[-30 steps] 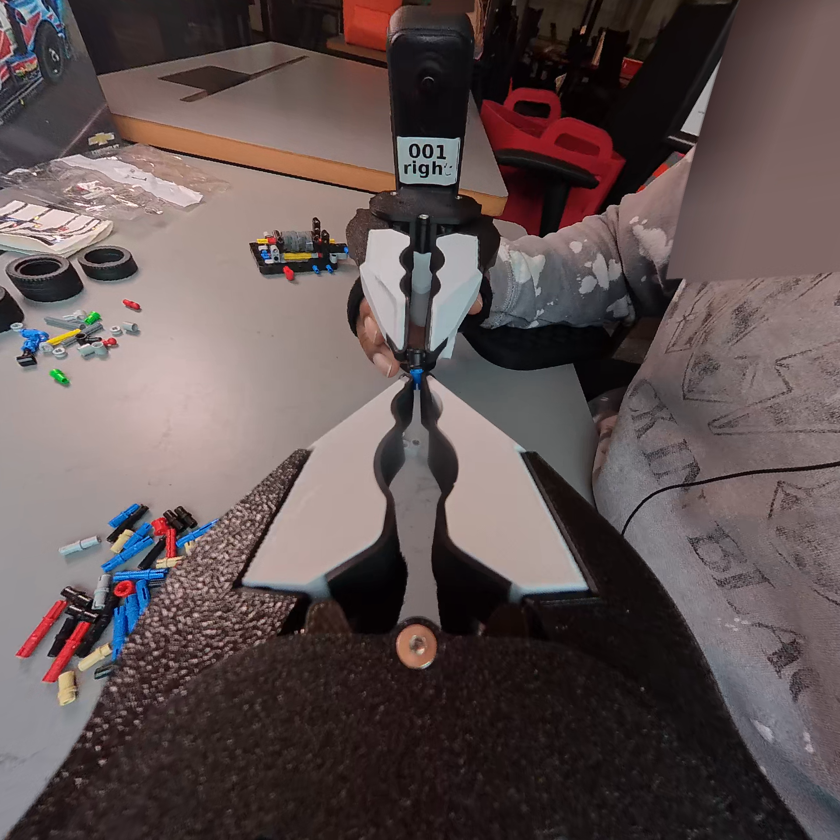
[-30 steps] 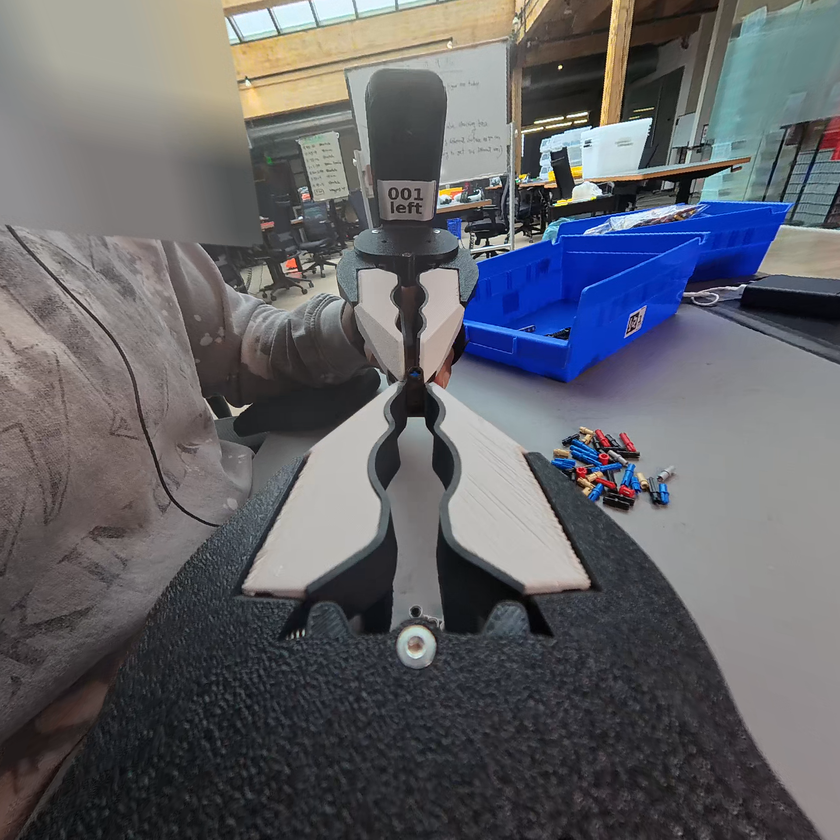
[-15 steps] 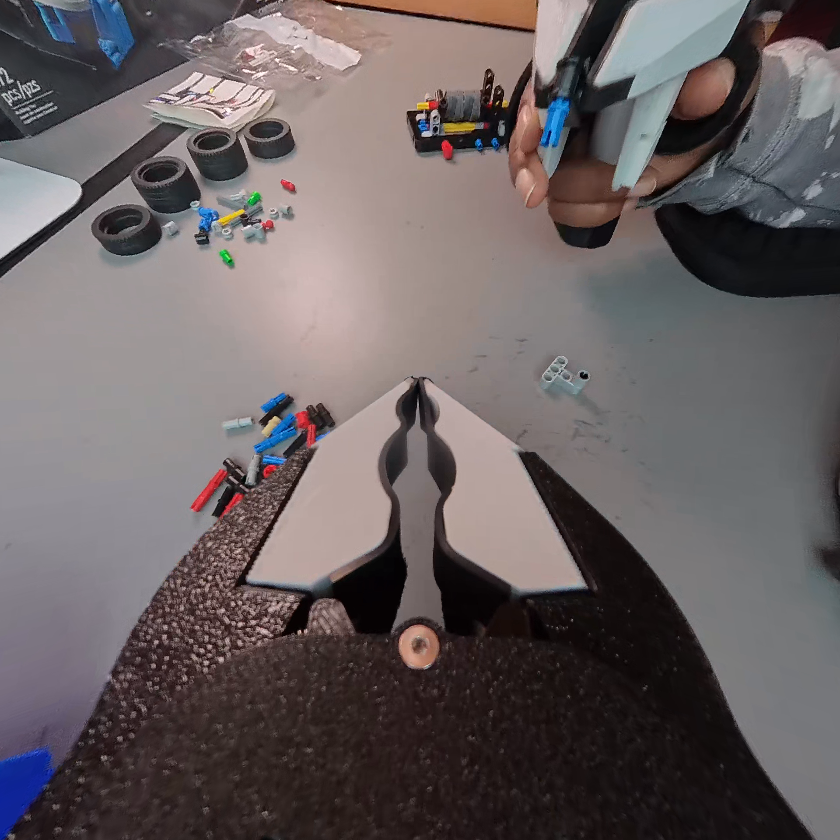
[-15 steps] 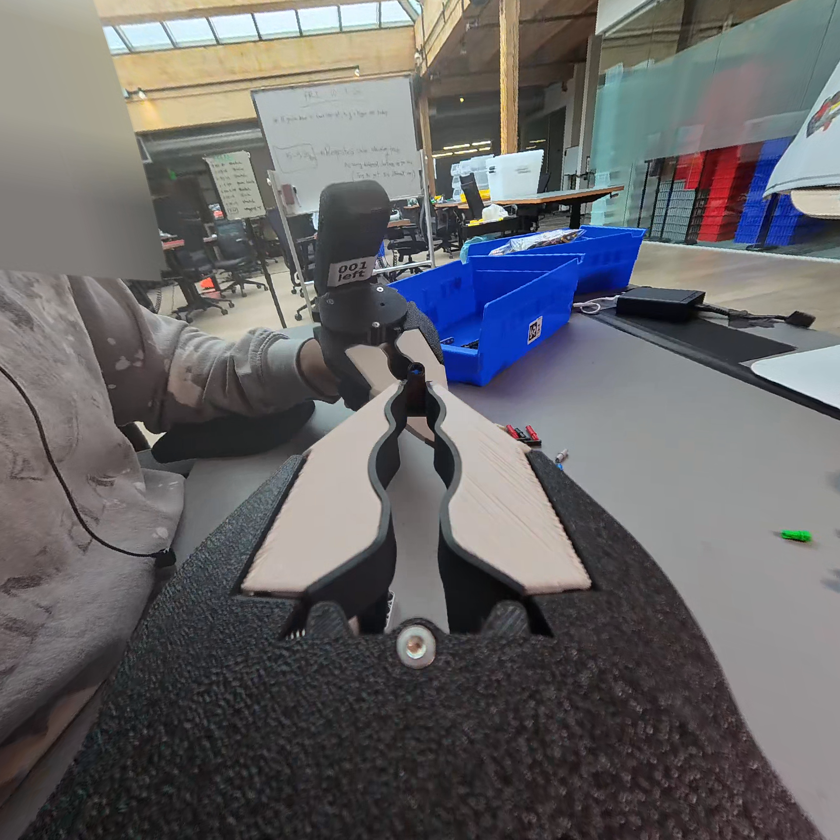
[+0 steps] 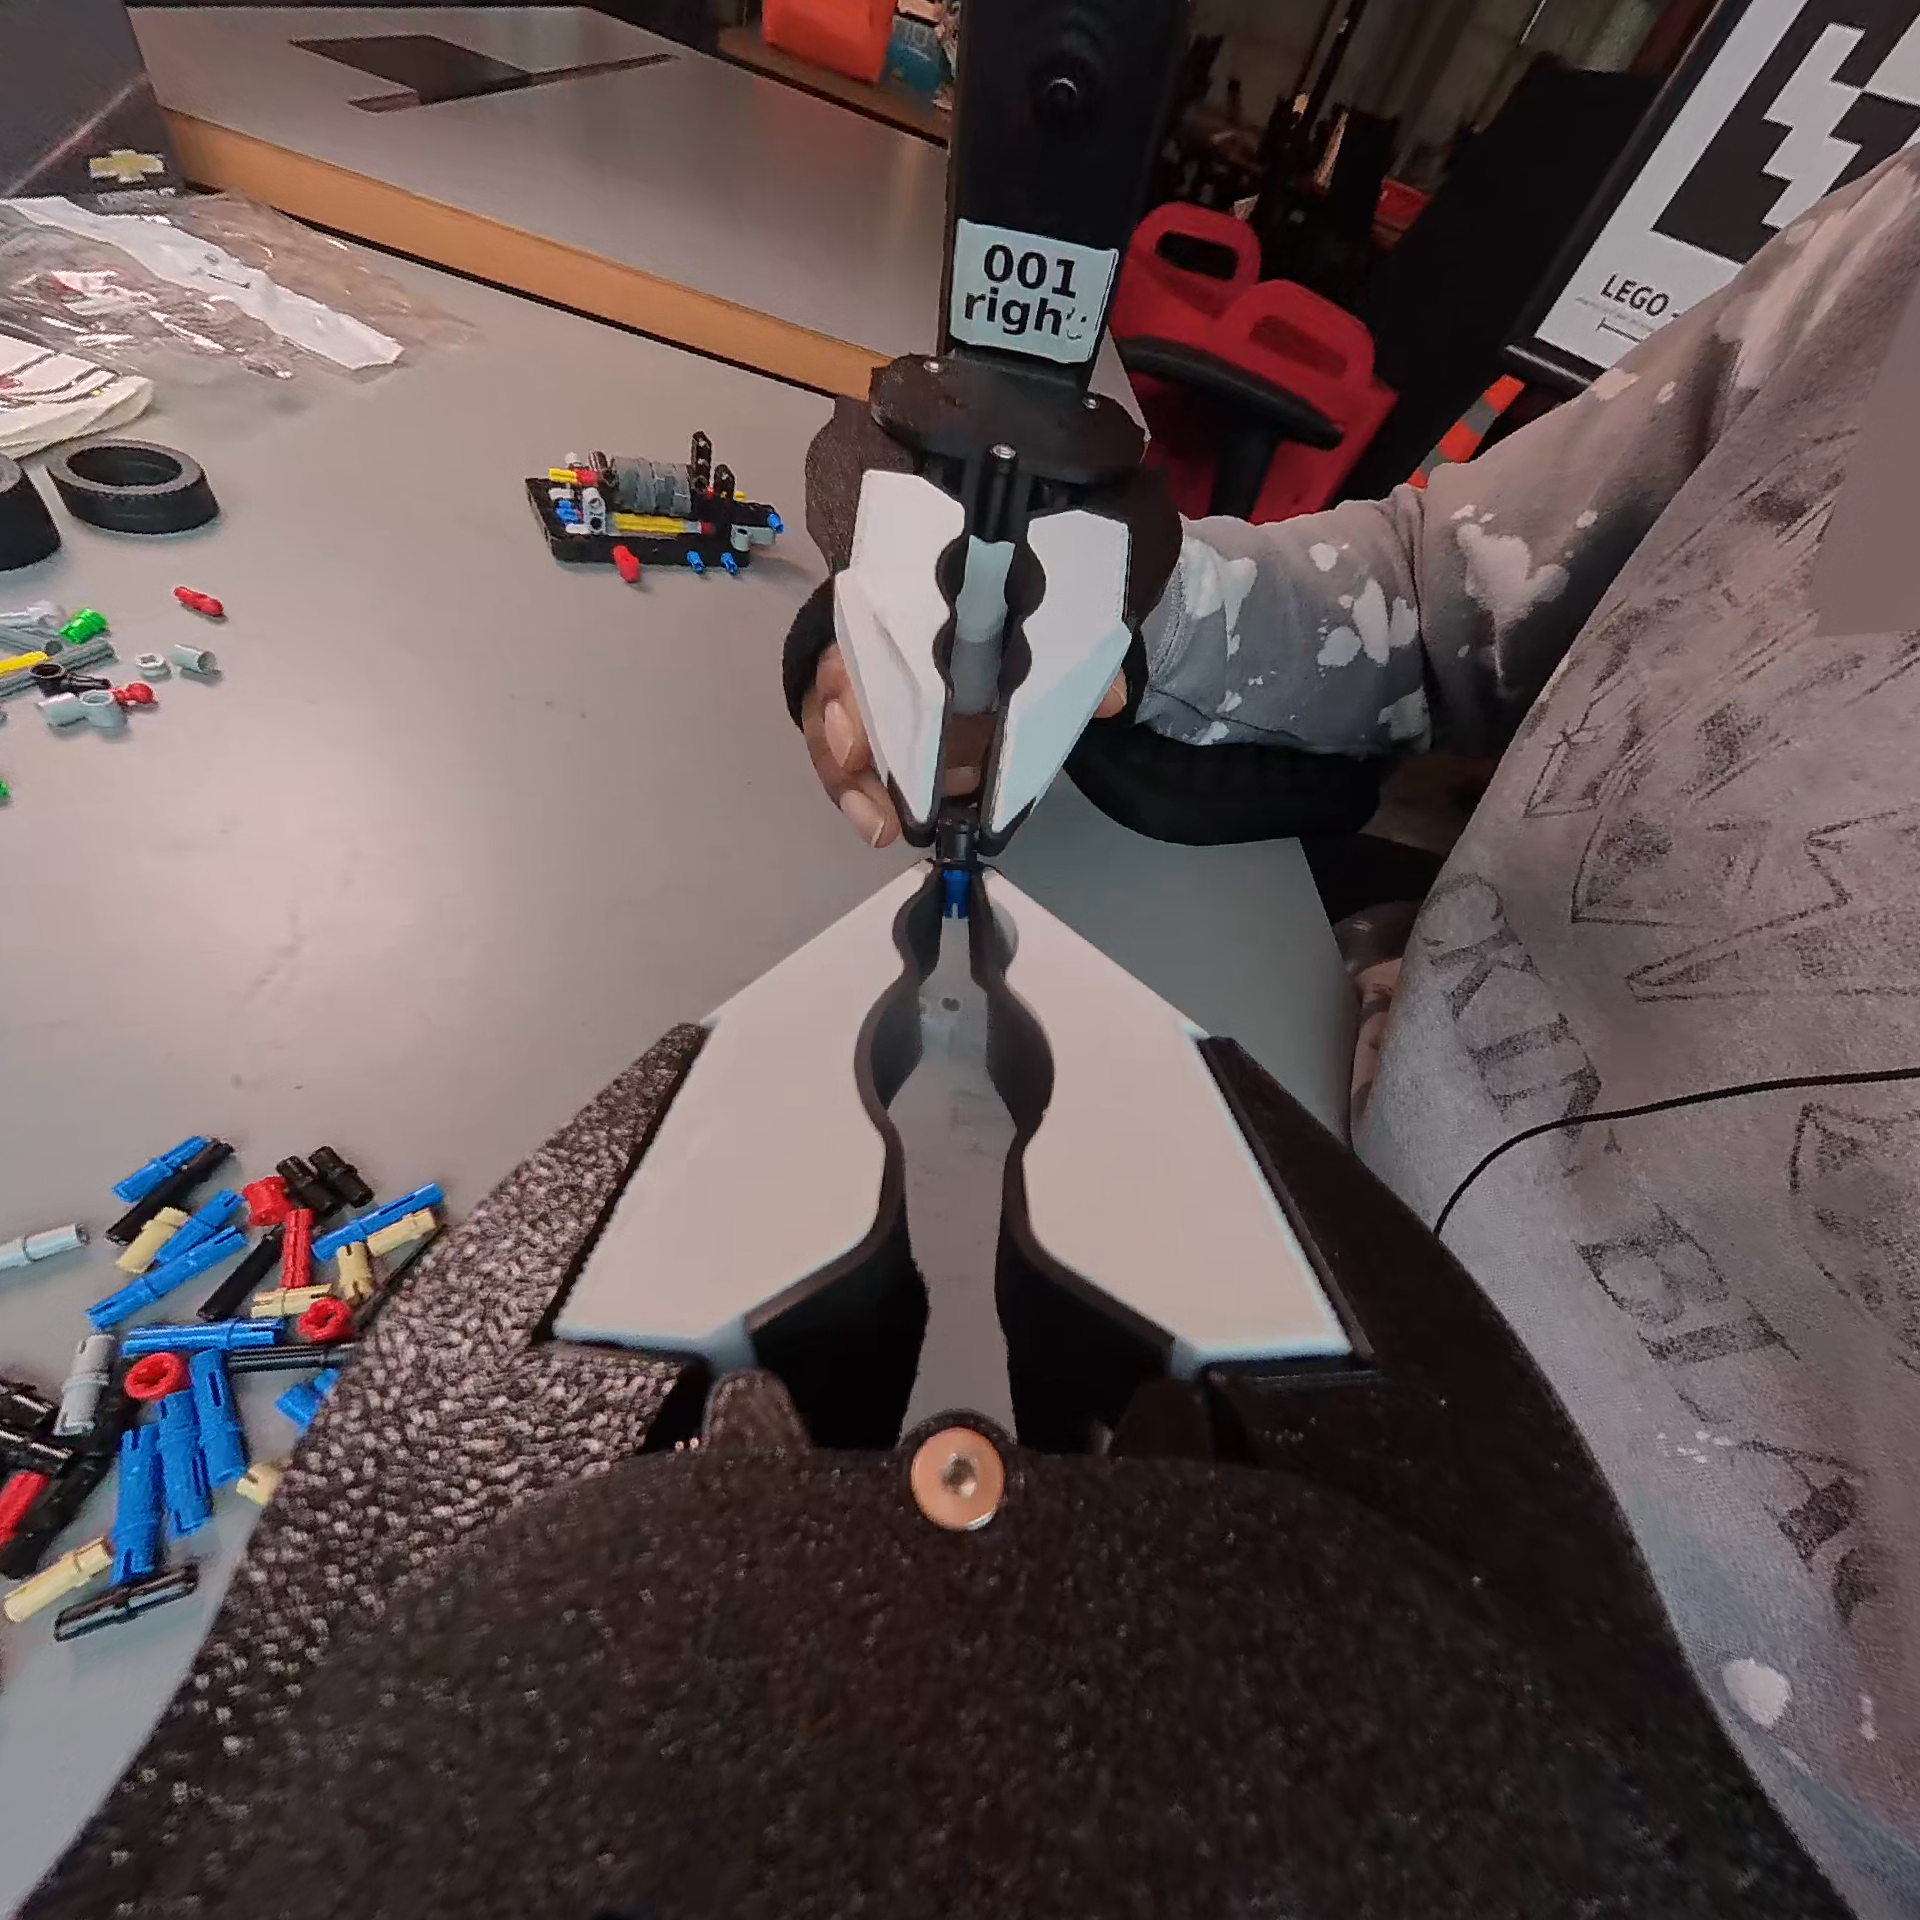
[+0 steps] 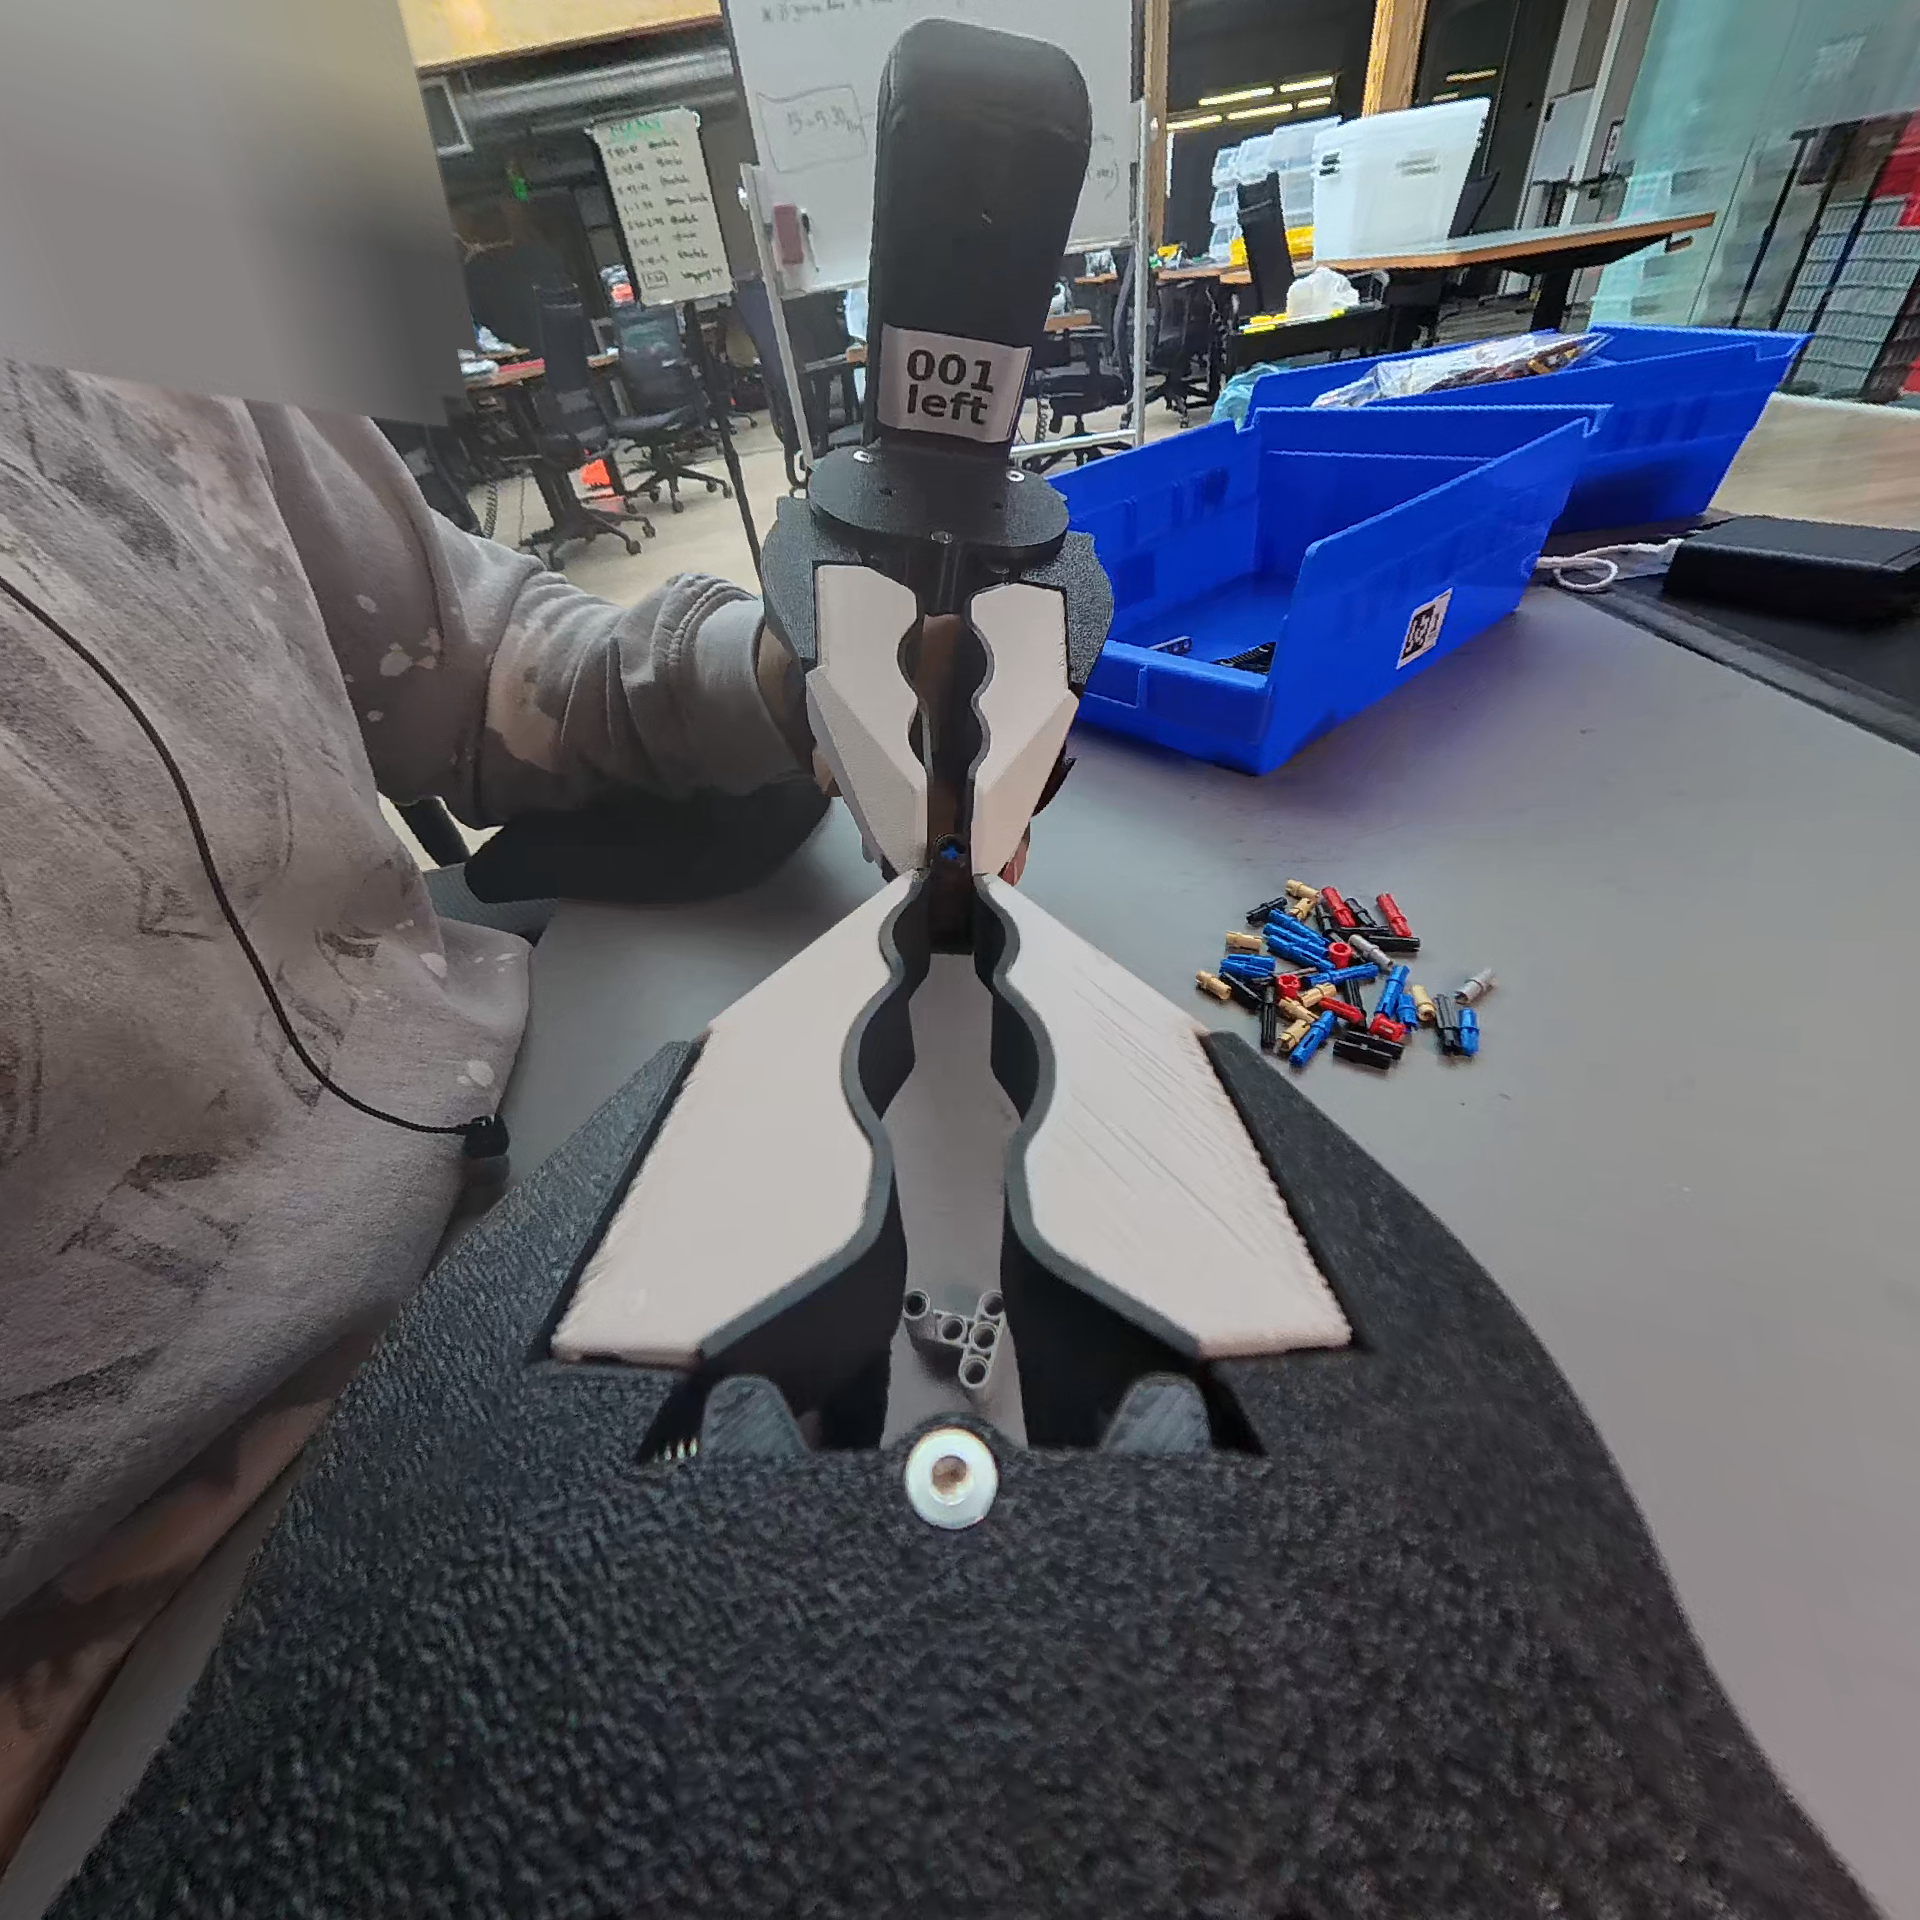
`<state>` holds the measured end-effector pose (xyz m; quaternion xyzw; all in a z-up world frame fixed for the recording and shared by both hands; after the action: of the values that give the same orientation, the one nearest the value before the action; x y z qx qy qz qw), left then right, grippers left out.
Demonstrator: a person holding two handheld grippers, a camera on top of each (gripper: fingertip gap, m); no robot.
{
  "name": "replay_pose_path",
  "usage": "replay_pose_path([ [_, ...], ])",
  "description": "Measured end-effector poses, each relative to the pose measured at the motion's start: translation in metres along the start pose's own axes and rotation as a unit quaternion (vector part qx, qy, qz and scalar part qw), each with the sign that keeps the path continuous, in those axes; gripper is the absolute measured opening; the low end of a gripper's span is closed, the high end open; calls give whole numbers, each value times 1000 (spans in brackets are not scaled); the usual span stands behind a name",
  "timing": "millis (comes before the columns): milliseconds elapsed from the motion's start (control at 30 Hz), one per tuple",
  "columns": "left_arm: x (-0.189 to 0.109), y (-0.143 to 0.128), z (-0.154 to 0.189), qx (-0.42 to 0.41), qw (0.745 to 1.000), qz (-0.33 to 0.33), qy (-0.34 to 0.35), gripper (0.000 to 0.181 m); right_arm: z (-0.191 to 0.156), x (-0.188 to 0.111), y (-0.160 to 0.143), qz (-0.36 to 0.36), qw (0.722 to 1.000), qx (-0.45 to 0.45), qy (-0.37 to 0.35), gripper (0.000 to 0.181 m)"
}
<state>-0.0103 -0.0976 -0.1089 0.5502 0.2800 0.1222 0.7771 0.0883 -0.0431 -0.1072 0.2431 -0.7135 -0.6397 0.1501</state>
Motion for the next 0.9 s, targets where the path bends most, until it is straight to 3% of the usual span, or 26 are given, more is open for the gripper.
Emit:
replay_pose_path([
  [367,-5,8,0,-18,999,13,26,4,4,-2,11,116,992,41,-14,5],
  [400,-1,4,0,-20,1000,-6,23,4,7,-6,18,153,987,49,-28,0],
  [433,9,-15,2,7,997,-70,35,3,13,-21,38,248,965,82,-28,0],
  [467,22,-36,7,36,992,-119,36,3,20,-37,56,296,951,84,-32,0],
  [500,28,-42,14,40,992,-117,23,3,20,-47,68,283,957,30,-58,0],
  [533,23,-30,14,49,994,-91,32,3,17,-51,74,241,967,-20,-85,0],
  [633,1,11,-5,58,994,-39,85,3,17,-47,54,135,986,-30,-94,0],
  [800,11,3,-6,85,991,-57,88,4,8,-11,-3,-82,994,-60,-46,27],
  [900,17,-4,-1,130,983,-88,95,4,2,1,-12,-122,989,-77,-20,18],
])
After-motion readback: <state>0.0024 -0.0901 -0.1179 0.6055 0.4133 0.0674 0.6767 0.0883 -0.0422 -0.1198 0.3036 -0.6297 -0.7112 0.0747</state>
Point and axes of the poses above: each gripper's, where its closed fingertips meet, x out along the fingers, y out of its top, z = x × y across the jaws, the point moved 6 cm from there along -x, back along the fingers, and after that the axes turned 6 degrees about y, right-handed, at the moved point
